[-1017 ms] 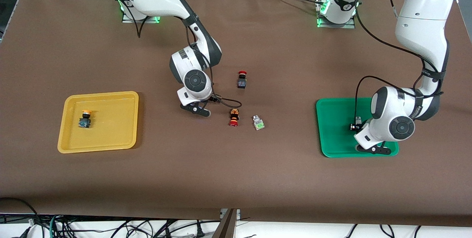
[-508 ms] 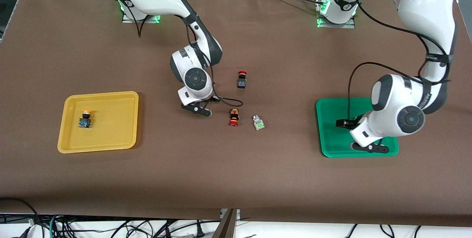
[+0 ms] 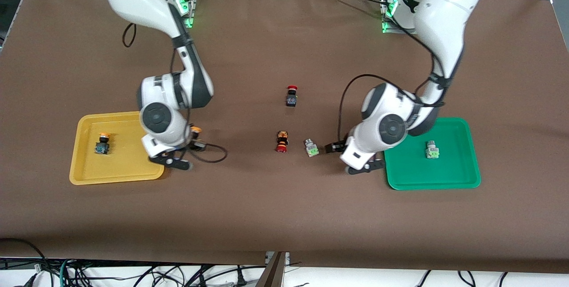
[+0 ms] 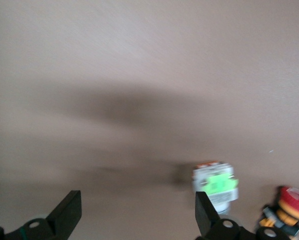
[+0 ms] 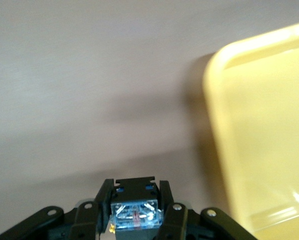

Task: Place green and yellow buttons in trays
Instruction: 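Carry the blue button to the yellow tray while the left gripper grasps another green button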

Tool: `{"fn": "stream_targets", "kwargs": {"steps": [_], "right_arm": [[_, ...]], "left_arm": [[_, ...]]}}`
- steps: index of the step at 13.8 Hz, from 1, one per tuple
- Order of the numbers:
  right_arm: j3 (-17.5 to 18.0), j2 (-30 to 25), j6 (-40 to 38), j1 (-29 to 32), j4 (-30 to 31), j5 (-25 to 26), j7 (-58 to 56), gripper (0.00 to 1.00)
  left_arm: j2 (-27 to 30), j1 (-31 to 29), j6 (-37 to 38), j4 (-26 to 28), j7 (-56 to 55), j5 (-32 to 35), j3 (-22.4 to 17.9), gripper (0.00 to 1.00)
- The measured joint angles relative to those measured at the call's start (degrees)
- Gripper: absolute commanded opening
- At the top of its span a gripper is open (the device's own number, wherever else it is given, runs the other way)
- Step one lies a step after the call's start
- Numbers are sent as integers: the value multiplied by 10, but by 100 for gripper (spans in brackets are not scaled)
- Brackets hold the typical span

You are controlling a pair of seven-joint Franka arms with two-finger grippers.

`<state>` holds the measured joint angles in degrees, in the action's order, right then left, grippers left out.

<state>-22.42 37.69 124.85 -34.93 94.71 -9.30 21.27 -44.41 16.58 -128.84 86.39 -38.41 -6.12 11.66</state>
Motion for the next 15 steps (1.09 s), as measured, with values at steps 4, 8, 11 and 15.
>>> {"fn": "stream_targets", "kwargs": {"steps": [4,8,11,15], "right_arm": [[-1,3,-9,81,15,0,-136,0],[-1,11,-6,148,20,0,-229,87],[0,18,-2,154,19,0,-234,100],[0,3,-18,155,-21,0,-234,100]], "left_arm": [[-53,34,-27,-41,-69,-6,0,100],[-87,64,-26,-93,-113,-6,-1,100],[-108,78,-26,-106,-118,-6,-5,56],[-108,77,-25,-117,-95,54,-6,0]]}}
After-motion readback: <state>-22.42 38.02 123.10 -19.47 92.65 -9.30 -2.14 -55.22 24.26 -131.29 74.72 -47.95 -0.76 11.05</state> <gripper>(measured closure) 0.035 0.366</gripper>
